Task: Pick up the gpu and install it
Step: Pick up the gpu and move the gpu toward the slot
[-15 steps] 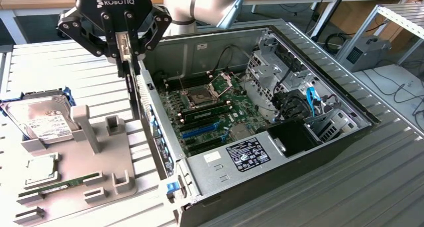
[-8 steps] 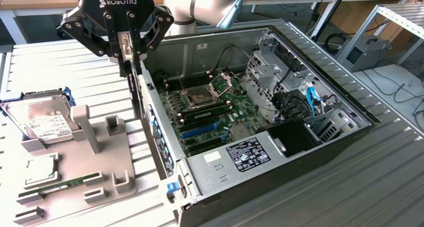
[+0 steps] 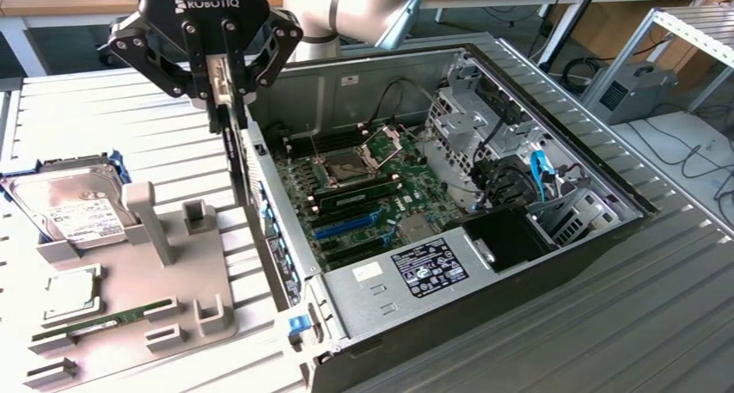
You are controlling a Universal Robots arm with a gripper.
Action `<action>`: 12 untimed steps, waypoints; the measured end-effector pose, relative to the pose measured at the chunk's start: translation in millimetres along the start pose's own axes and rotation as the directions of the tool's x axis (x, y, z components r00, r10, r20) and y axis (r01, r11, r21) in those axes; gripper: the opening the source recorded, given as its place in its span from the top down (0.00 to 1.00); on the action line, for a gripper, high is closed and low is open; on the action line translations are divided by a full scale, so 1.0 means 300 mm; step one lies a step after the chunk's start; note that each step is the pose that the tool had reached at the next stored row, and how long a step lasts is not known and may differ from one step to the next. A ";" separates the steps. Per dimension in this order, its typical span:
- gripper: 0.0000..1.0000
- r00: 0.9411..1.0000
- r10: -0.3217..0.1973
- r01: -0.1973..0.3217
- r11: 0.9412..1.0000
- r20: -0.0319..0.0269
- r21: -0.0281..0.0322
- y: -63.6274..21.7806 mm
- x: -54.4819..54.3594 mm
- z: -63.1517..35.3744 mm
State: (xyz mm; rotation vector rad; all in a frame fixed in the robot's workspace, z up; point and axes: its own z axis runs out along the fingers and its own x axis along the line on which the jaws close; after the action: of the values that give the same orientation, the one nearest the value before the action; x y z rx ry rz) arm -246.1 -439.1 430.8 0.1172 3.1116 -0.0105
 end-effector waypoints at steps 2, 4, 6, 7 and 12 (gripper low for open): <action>0.74 1.000 0.000 0.000 1.000 0.000 0.000 0.000 -0.003 0.000; 0.74 1.000 0.000 0.000 1.000 0.000 0.000 0.000 -0.005 0.000; 0.74 1.000 0.000 0.000 1.000 0.000 0.000 0.001 -0.008 0.001; 0.74 1.000 0.000 0.000 1.000 0.000 0.000 0.001 -0.011 0.000; 0.74 1.000 0.000 0.000 1.000 0.000 0.000 0.001 -0.016 0.001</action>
State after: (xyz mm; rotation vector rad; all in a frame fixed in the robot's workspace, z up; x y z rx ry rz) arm -241.3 -439.1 430.7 0.1172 3.1116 -0.0104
